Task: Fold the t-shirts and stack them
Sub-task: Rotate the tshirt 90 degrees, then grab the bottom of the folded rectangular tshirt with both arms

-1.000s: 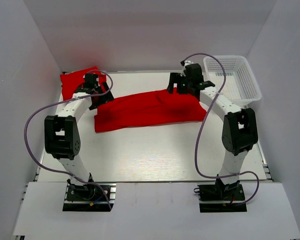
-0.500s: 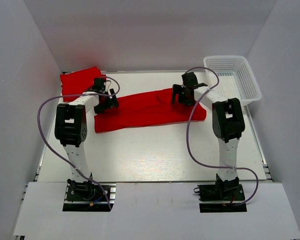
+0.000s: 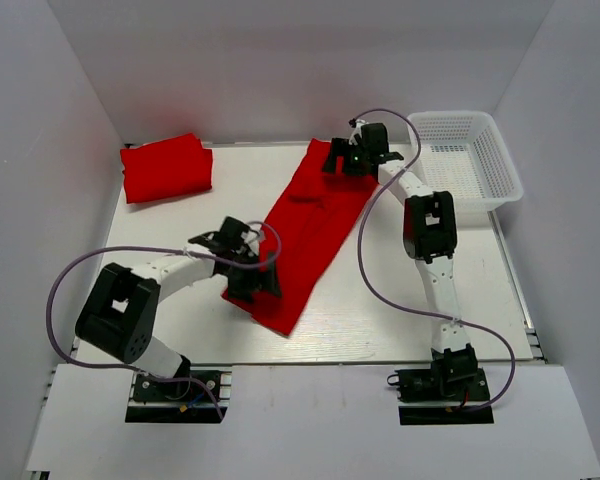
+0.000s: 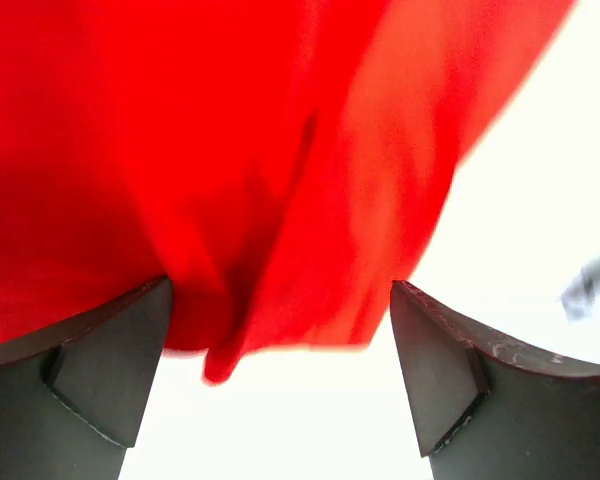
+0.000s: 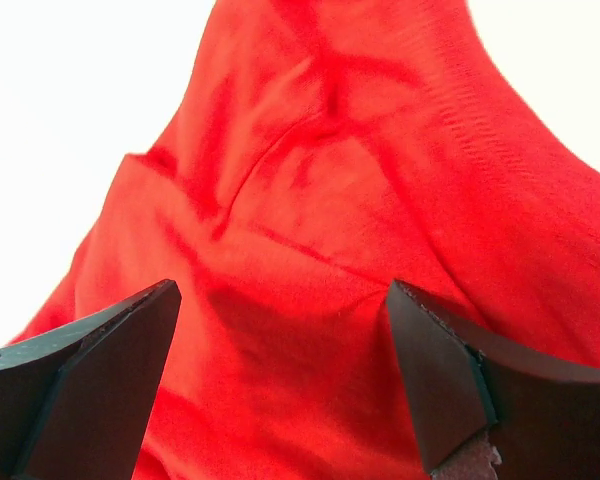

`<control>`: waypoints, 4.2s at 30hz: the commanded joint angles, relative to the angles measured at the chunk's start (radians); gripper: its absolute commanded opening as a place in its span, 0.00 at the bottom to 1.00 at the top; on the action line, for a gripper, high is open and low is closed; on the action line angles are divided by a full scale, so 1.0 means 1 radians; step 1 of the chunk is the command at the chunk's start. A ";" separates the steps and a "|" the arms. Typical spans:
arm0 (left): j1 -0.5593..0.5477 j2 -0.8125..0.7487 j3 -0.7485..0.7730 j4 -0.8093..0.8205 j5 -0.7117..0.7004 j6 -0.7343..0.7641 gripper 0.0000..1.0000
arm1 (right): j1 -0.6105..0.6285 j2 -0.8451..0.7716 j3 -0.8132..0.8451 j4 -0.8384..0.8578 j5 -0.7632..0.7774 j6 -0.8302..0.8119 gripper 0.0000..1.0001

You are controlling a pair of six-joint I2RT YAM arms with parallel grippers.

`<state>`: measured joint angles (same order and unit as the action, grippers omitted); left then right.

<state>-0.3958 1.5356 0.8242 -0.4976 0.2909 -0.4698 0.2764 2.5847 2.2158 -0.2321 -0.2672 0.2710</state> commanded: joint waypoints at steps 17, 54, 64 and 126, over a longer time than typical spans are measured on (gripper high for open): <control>-0.201 0.010 0.392 -0.176 -0.490 -0.056 1.00 | 0.075 -0.331 -0.223 -0.174 0.101 -0.011 0.90; 0.135 0.287 0.507 -0.025 -0.096 0.217 1.00 | 0.064 -0.018 0.098 0.057 0.278 -0.149 0.90; 0.095 0.130 0.267 0.016 -0.078 0.169 1.00 | 0.095 -0.693 -0.726 0.198 0.066 -0.104 0.90; -0.178 -0.226 -0.123 0.159 0.186 0.051 0.00 | 0.313 -1.439 -1.676 -0.029 -0.086 0.200 0.00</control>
<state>-0.5716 1.3079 0.6292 -0.3454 0.4530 -0.4274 0.5896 1.1255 0.5011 -0.2104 -0.3897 0.5110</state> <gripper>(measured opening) 0.015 0.013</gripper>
